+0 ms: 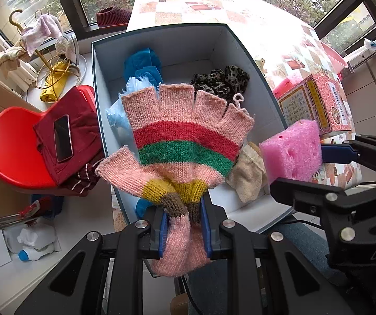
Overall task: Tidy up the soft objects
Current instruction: 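Lower the striped glove and pink sponge into the white box with both tools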
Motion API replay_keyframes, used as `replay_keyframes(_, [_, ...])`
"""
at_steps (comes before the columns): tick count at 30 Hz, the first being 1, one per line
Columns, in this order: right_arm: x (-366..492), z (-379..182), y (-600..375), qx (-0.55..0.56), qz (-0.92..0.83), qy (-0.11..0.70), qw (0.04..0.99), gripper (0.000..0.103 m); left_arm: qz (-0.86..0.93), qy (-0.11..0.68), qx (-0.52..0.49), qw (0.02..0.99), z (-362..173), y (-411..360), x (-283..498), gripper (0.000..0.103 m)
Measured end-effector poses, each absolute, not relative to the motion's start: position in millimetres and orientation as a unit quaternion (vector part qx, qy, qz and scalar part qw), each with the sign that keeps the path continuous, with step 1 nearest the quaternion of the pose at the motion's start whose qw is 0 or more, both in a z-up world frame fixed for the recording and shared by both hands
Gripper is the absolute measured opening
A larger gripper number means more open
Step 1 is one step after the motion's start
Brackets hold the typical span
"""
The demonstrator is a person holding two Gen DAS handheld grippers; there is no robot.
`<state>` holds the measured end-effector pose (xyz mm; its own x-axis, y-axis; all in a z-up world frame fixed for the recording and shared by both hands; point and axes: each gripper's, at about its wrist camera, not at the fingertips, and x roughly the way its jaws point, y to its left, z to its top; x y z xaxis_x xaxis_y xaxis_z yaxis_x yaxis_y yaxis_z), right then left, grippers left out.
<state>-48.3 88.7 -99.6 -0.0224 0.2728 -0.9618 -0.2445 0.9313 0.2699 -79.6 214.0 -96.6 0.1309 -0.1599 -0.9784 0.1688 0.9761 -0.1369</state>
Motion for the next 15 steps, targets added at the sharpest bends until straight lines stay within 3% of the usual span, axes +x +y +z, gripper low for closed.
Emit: replay_keyframes(15, [4.7, -85.0, 100.2, 0.021, 0.180, 0.673, 0.717, 0.072, -0.095, 0.636, -0.001, 0.766, -88.8, 220.8, -36.3, 0.023])
